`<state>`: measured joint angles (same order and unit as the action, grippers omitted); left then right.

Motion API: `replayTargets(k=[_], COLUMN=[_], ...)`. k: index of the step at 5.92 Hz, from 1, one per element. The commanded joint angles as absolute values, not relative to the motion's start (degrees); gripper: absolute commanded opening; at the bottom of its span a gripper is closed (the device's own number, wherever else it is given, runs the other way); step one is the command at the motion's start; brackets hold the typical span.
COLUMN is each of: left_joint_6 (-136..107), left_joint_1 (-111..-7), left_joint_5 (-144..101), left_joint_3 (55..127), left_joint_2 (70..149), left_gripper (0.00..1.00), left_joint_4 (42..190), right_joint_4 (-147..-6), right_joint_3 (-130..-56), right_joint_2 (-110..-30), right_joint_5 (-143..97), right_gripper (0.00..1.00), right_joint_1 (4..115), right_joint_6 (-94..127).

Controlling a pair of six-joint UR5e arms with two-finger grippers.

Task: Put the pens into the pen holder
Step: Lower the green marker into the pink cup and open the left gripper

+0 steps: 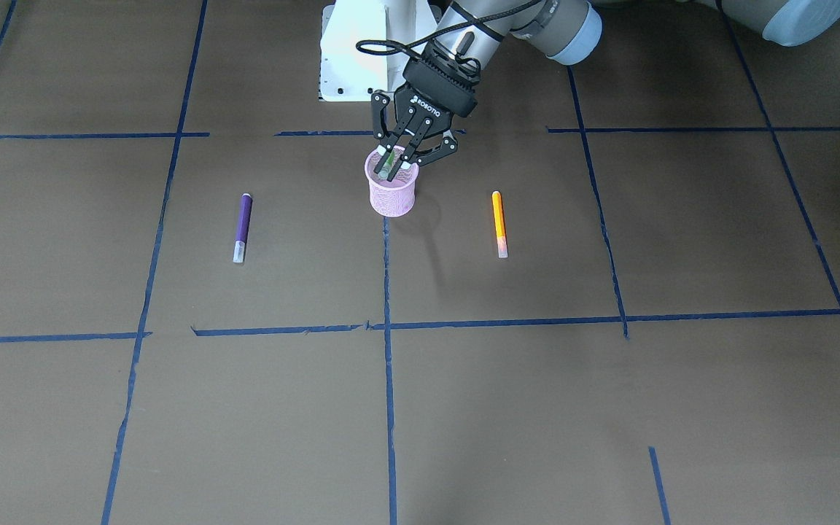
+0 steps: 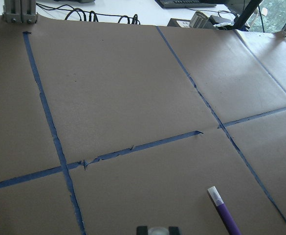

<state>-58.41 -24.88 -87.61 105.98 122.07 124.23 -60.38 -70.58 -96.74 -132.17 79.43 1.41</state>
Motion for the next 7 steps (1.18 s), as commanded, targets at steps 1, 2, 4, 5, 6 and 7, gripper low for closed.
replayTargets(k=[1,2,4,5,6,7], left_joint_6=[-58.3,-58.4,-58.5,-58.6,-58.8,-58.8], left_joint_1=[-24.5,-24.5,-23.2,-23.2,-23.2,-23.1], left_joint_5=[-87.5,-87.5,-87.5,-87.5,-87.5,-87.5], left_joint_3=[103.5,103.1,101.3,101.3,101.3,101.4], left_joint_2=[121.1,121.0,121.0,121.0,121.0,121.4], left_gripper=[0.0,0.0,0.0,0.0,0.06,0.99], left_joint_4=[128.4,128.6,128.8,128.8,128.8,128.8], right_joint_4=[-60.4,-60.4,-60.4,-60.4,-60.4,-60.5], right_joint_3=[-70.6,-70.6,-70.6,-70.6,-70.6,-70.6], right_joint_2=[-96.8,-96.8,-96.8,-96.8,-96.8,-96.8], right_joint_5=[-132.2,-132.2,-132.1,-132.2,-132.1,-132.1], right_gripper=[1.0,1.0,1.0,1.0,1.0,1.0], right_joint_1=[79.5,79.5,79.4,79.4,79.4,79.4], right_joint_6=[1.4,1.5,1.4,1.5,1.5,1.5])
